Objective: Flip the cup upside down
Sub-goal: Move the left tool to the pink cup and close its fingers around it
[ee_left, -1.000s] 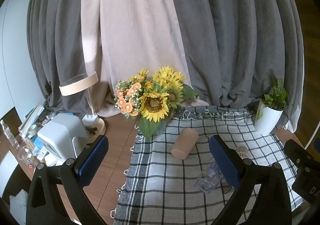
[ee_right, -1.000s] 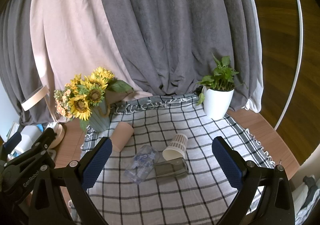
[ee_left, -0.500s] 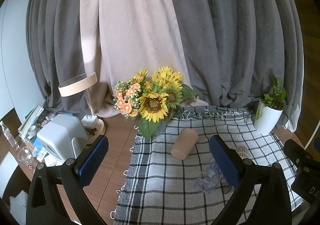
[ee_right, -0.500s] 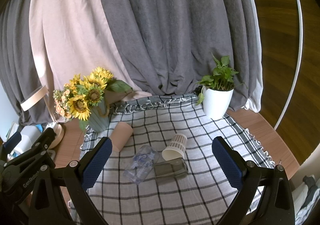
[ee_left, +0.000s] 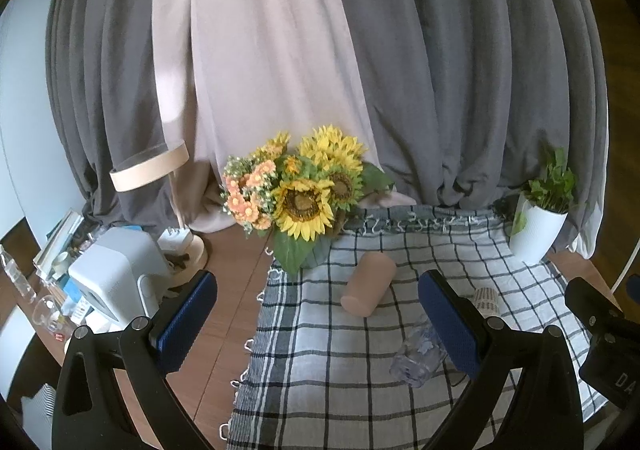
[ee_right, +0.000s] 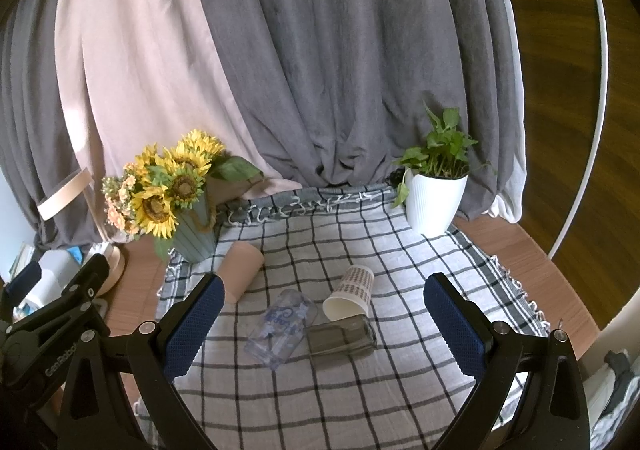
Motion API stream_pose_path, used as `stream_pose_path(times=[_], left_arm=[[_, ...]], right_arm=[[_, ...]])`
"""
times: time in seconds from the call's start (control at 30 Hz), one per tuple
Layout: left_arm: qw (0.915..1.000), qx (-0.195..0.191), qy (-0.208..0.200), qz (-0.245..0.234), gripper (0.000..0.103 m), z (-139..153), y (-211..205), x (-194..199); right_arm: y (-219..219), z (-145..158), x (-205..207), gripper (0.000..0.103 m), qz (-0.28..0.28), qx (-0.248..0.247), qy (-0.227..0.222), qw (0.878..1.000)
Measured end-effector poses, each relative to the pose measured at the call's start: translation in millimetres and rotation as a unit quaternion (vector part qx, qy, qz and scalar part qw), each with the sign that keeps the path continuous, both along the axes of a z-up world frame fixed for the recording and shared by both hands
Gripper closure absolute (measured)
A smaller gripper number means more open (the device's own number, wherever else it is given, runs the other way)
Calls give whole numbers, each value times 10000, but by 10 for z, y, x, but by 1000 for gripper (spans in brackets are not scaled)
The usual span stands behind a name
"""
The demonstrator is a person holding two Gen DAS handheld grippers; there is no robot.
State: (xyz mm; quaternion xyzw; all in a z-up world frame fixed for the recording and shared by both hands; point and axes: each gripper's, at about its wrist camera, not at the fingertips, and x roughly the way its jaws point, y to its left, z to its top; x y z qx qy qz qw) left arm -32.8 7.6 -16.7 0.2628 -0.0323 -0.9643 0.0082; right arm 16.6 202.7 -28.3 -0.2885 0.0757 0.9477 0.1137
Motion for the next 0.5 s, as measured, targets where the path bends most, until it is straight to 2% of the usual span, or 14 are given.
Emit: stream_pose_path(times=[0.13,0.27,0.4,0.5], left_arm=[[9991,-92,-376,-195,0,-167,29,-214],[9940,-123,-927,-561,1,-425,74,-545],[9867,-564,-1218,-914,1,-722,240,-916],[9769,-884,-1502,-1233,1,-1010,382,-1229]], right_arm=[[11,-154,-142,3,-87,-96,-245,9996],[-4,-328,-326,3,-213,-246,-542,9980],[22,-546,-558,3,-397,-356,-841,9950],[69,-730,-709,3,-627,-443,-1052,9915]])
